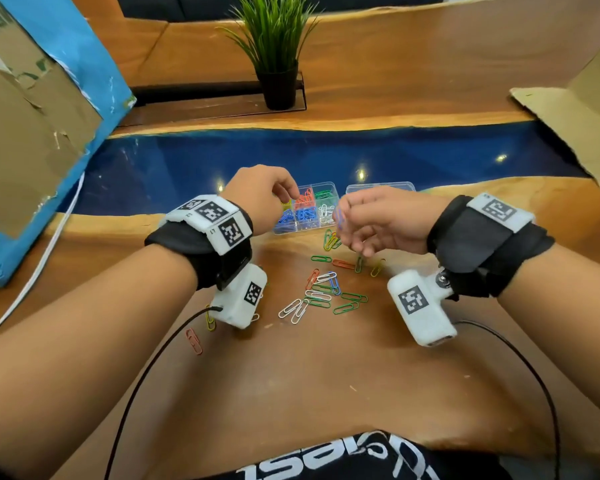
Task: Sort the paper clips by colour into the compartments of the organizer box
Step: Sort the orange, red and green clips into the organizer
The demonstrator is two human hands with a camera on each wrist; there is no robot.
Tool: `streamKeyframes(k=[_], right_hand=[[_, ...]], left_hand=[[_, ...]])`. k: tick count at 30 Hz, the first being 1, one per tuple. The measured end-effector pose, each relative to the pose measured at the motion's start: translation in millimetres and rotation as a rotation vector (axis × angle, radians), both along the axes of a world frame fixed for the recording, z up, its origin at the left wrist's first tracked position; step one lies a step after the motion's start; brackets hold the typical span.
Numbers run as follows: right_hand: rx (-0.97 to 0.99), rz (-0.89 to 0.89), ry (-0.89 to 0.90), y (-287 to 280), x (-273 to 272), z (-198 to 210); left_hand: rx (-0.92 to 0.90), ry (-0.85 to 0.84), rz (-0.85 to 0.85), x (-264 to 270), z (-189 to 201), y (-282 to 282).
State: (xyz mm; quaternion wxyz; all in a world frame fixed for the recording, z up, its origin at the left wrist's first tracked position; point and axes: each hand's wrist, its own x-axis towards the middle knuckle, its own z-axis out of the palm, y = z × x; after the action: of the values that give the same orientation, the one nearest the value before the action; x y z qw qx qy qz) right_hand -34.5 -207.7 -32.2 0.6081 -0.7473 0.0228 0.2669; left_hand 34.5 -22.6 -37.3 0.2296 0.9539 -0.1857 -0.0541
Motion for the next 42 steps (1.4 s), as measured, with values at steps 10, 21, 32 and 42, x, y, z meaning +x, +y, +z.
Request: streamKeyframes(k=[10,21,32,42], right_hand=[[0.343,-0.118,0.13,14.6,2.1,-1.5],[-1.228,0.39,-0.287,47.4,-16.6,-6.1],[-1.314,0.473,-0.237,51.4,-13.1,-7.6],[-1.192,0.298,-0.351,48.7,33.7,30.3]], left_hand=[[0.011,-0.063,-0.019,-10.6,-5.3,24.9],[0.318,0.006,0.021,-12.3,-11.2,41.1],[0.357,0.072,-0.007,-17.7,-9.8,51.4],[0.35,0.139,-0.15,-26.5,2.5,65.4]])
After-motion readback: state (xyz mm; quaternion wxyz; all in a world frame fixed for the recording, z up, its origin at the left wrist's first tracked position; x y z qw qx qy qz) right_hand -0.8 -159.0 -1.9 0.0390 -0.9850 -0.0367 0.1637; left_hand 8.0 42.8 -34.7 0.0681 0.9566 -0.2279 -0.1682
